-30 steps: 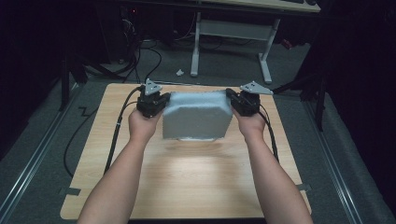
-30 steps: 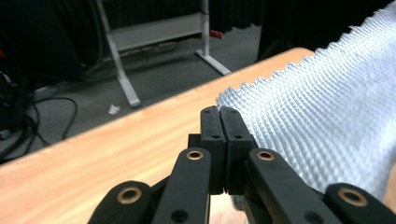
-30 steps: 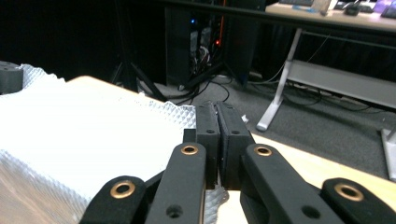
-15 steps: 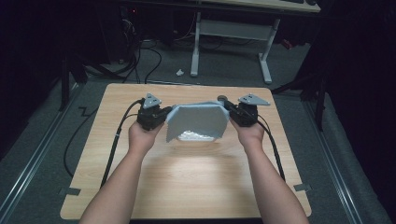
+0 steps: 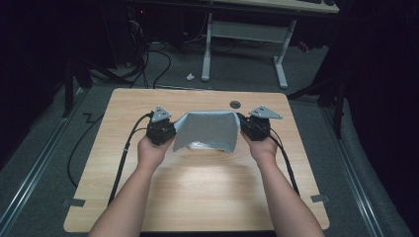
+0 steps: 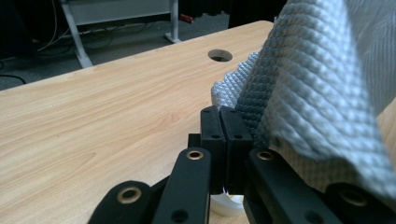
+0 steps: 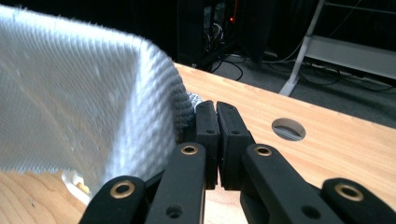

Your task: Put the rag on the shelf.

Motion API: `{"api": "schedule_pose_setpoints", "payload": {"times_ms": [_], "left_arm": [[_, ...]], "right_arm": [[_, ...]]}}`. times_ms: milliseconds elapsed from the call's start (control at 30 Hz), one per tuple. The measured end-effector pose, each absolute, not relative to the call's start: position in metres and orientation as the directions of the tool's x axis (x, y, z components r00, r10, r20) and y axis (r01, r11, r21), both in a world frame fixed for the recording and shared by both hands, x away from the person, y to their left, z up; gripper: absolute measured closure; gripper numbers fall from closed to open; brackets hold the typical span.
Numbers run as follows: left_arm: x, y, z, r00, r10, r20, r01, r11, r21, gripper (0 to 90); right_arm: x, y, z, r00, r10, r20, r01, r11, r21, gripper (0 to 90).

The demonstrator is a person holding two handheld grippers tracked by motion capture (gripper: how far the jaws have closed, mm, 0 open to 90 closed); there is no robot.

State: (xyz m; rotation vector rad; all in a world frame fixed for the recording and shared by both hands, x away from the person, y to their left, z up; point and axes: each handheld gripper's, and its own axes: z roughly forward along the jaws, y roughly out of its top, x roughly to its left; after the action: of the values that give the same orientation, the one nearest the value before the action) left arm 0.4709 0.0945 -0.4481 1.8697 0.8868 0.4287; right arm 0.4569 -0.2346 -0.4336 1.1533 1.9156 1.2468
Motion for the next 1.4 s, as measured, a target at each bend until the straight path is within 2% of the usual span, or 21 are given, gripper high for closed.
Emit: {"api": "schedule_pose_setpoints", "payload": {"times_ms": [833, 1167, 1400], "left_arm": [[0.471, 0.097, -0.475, 0.664, 0.735, -0.142, 0.461, -0.252, 0.851, 88.7], [0.468, 0.092, -0.474, 0.675, 0.727, -0.13, 0.448, -0.263, 0.854, 88.3], [0.47, 0.094, -0.475, 0.65, 0.748, -0.136, 0.464, -0.249, 0.85, 82.0]], "right_arm": [[0.453, -0.238, -0.463, -0.457, 0.89, -0.007, 0.405, 0.215, 0.888, 89.1], [0.453, -0.239, -0.468, -0.453, 0.891, -0.02, 0.412, 0.229, 0.882, 89.0], [0.452, -0.243, -0.473, -0.447, 0.894, -0.02, 0.42, 0.229, 0.878, 88.1]]}}
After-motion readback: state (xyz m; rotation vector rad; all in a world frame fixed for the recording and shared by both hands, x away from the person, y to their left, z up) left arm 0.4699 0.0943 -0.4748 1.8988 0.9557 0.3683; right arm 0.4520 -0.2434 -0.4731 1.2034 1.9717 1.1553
